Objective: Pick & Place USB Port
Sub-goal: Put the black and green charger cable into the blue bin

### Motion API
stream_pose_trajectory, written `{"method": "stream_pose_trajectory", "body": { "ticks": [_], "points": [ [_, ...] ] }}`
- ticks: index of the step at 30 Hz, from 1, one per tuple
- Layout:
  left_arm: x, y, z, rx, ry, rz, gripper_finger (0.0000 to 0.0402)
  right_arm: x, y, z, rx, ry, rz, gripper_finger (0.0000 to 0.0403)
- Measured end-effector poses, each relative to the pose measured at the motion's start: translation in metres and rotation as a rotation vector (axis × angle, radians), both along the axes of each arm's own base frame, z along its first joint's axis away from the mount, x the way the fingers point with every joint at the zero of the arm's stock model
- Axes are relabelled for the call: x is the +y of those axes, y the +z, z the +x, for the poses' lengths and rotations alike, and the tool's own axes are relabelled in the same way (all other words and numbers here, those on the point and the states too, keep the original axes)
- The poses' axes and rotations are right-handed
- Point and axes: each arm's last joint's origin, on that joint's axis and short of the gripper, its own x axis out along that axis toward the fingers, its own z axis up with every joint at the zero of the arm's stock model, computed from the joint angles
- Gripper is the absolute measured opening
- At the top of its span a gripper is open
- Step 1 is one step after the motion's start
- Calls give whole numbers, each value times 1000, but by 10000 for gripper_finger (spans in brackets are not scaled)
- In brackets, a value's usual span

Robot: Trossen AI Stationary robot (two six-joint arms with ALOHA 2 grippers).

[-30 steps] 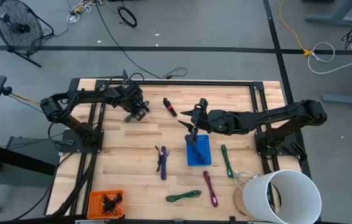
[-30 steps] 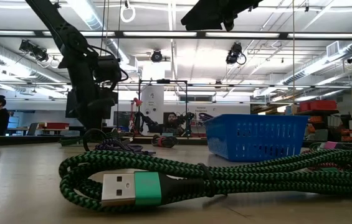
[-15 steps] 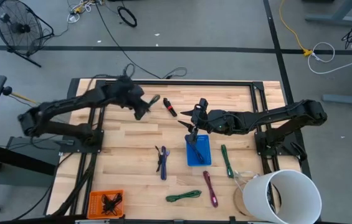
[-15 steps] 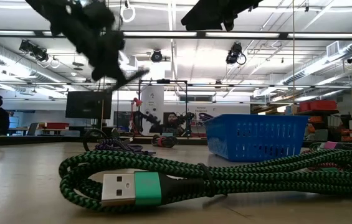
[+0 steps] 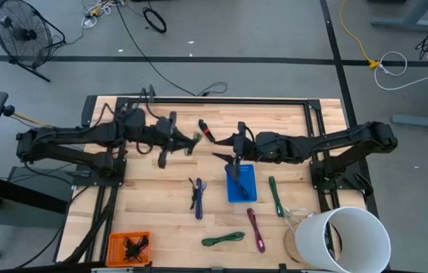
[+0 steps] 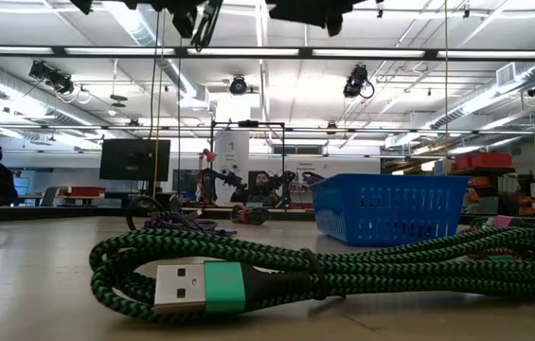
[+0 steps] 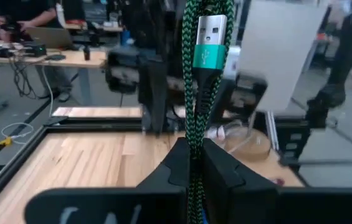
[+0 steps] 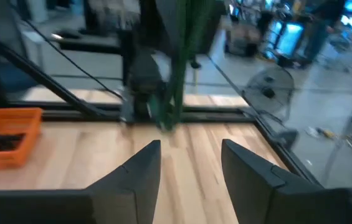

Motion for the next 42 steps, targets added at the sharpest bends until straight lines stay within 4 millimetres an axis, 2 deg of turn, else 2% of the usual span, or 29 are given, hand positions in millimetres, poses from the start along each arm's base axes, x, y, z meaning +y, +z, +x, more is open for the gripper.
{"method": "stream_pose_trajectory", "body": {
  "ticks": [13, 26, 29, 33, 42],
  "points": [
    [-19, -19, 34, -3, -28, 44, 20, 5, 12, 2, -121, 173, 20, 169],
    [-28, -24, 47, -50, -62, 49, 20, 6, 13, 8, -192, 177, -4, 167],
    [-28, -26, 47, -39, -61, 43, 22, 6, 9, 12, -189, 178, -11, 138],
    [-27, -26, 48, -42, -57, 43, 31, 5, 6, 13, -170, 141, -46, 29],
    [-27, -25, 47, -53, -56, 87, 58, 4, 10, 7, -143, 123, -30, 14]
  ]
}}
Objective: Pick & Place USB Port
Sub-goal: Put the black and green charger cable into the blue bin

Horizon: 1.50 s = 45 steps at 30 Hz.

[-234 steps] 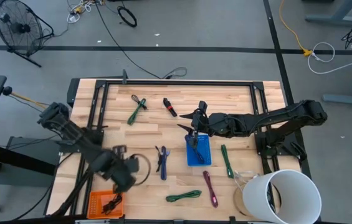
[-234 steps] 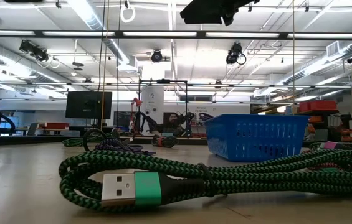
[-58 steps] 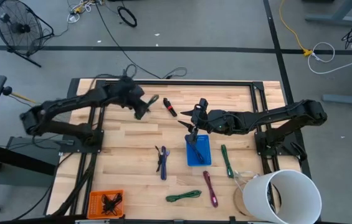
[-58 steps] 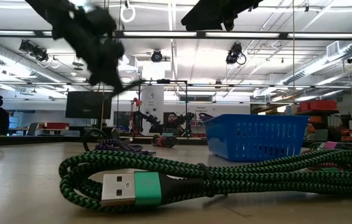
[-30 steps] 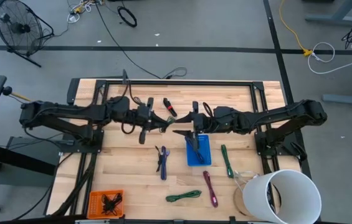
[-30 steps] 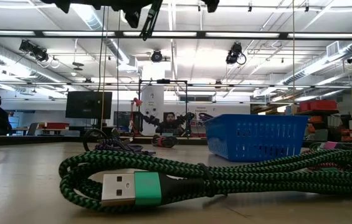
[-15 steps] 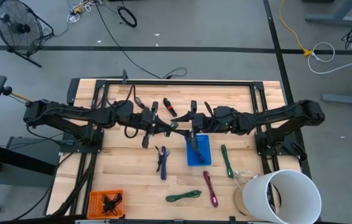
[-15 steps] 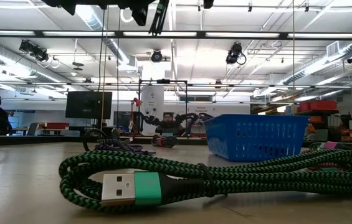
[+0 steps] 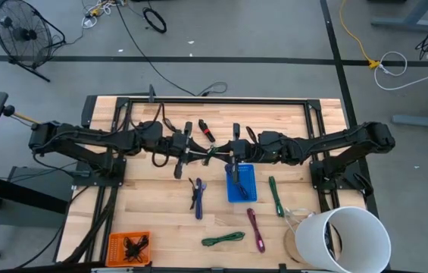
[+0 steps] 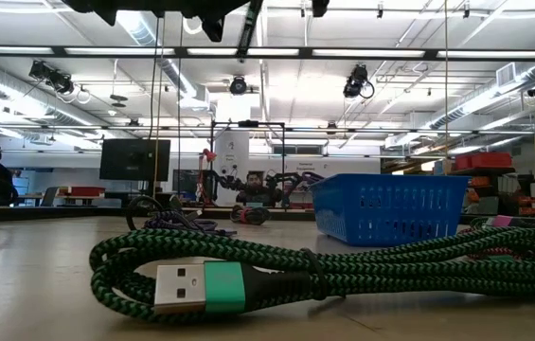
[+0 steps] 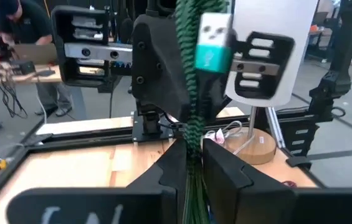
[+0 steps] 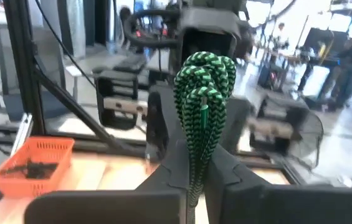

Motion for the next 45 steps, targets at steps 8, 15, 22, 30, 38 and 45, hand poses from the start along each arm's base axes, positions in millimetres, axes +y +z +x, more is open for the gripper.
{"method": "stream_pose_trajectory", "body": {
  "ticks": [8, 15, 22, 30, 38, 45],
  "points": [
    [0, 14, -14, -37, 15, 41, 67, 3, 3, -28, 181, -117, 95, 13],
    [0, 20, -26, -22, 22, 43, 64, 16, -22, -52, 501, -195, 356, 13],
    [0, 19, -26, -16, 27, 43, 62, 38, -41, -63, 589, -239, 445, 13],
    [1, 19, -25, -8, 42, 44, 62, 44, -80, -71, 584, -291, 526, 12],
    [1, 19, -25, -8, 42, 44, 62, 41, -104, -77, 571, -277, 551, 12],
    [1, 18, -25, -6, 42, 45, 62, 34, -113, -80, 590, -311, 559, 13]
  ]
}}
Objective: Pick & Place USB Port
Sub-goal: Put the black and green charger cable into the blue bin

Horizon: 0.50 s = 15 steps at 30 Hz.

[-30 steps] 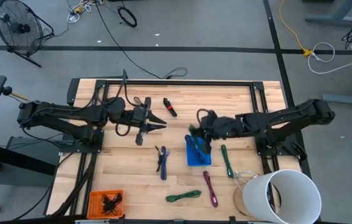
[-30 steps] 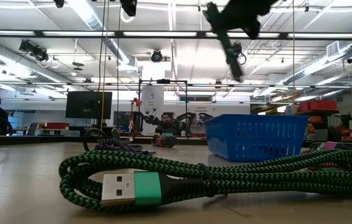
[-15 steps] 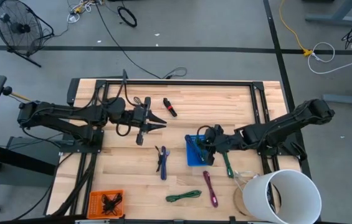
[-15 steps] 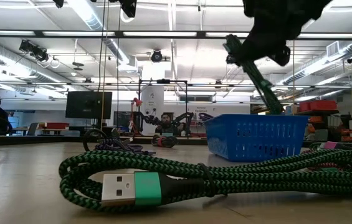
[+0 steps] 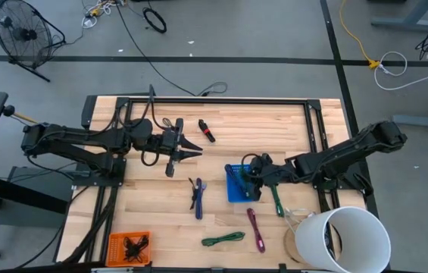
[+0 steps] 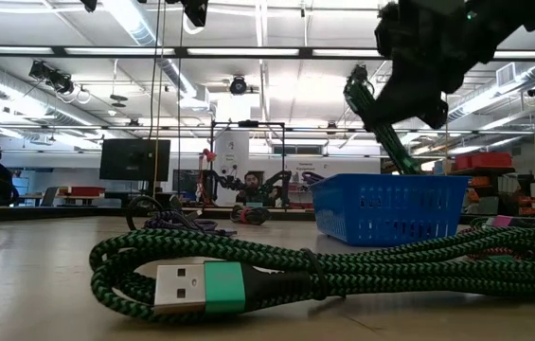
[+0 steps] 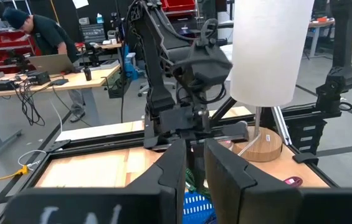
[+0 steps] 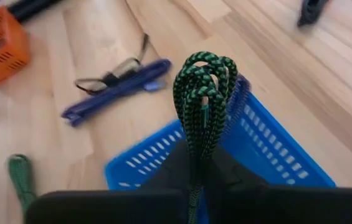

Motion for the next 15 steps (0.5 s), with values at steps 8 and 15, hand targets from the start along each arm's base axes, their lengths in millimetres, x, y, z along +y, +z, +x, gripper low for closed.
{"method": "stream_pose_trajectory", "body": {
  "ticks": [8, 15],
  "points": [
    [0, -1, 0, 7, 0, 0, 62, -2, -12, -6, 27, -27, -24, 113],
    [0, -1, 0, 8, 0, 1, 62, -4, -9, -3, -14, -33, -60, 185]
  ]
}}
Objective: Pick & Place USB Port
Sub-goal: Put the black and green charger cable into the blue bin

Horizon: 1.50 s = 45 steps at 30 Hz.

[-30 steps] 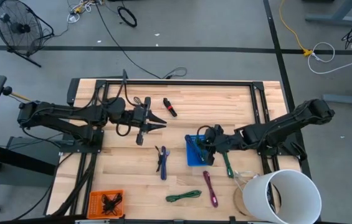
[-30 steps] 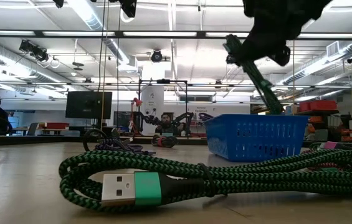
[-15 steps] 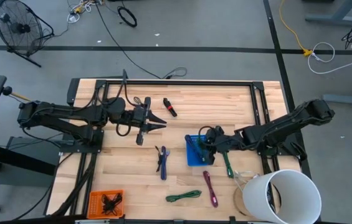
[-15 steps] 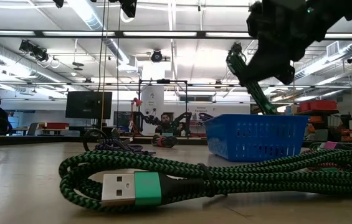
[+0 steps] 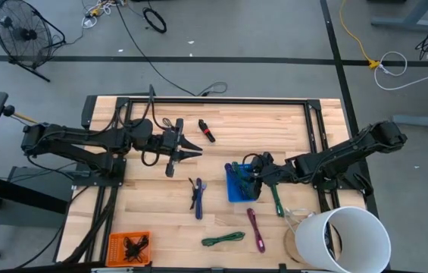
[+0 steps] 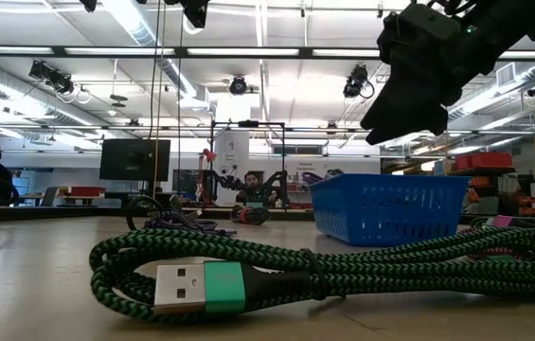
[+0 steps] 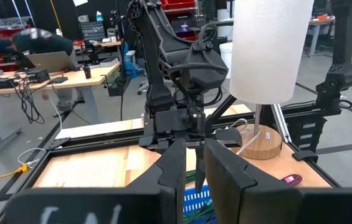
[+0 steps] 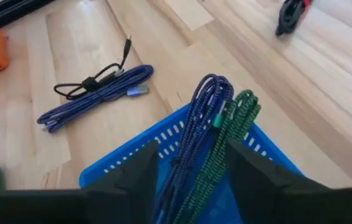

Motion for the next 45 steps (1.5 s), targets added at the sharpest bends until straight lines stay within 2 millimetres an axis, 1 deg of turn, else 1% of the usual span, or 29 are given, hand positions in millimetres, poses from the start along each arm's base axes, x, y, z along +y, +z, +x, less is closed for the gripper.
{"method": "stream_pose_trajectory", "body": {
  "ticks": [4, 8, 11, 14, 20, 23, 26, 32, 37, 45],
  "points": [
    [0, -1, 0, 8, 0, 0, 62, -3, 2, -2, 12, 10, 61, 196],
    [0, -1, 0, 14, 0, -1, 62, -7, 4, -14, 94, 17, 164, 190],
    [0, -1, 0, 13, 0, -2, 62, -10, 5, -26, 172, -28, 192, 178],
    [0, -1, 0, 14, 0, -2, 62, -11, 5, -38, 250, -79, 258, 166],
    [0, -1, 0, 14, 0, -2, 62, -6, -2, -55, 425, -184, 407, 151],
    [0, -2, 0, 14, 0, -2, 62, -2, -5, -58, 468, -222, 454, 151],
    [0, -2, 0, 15, 0, -2, 62, 0, -5, -59, 474, -255, 480, 155],
    [0, -2, 0, 21, 0, -2, 62, 5, -11, -66, 554, -328, 489, 170],
    [0, -2, 0, 21, 0, -1, 62, 12, -22, -63, 615, -352, 489, 187],
    [0, -2, 0, 22, 0, -1, 62, 20, -38, -53, 649, -362, 488, 202]
  ]
}}
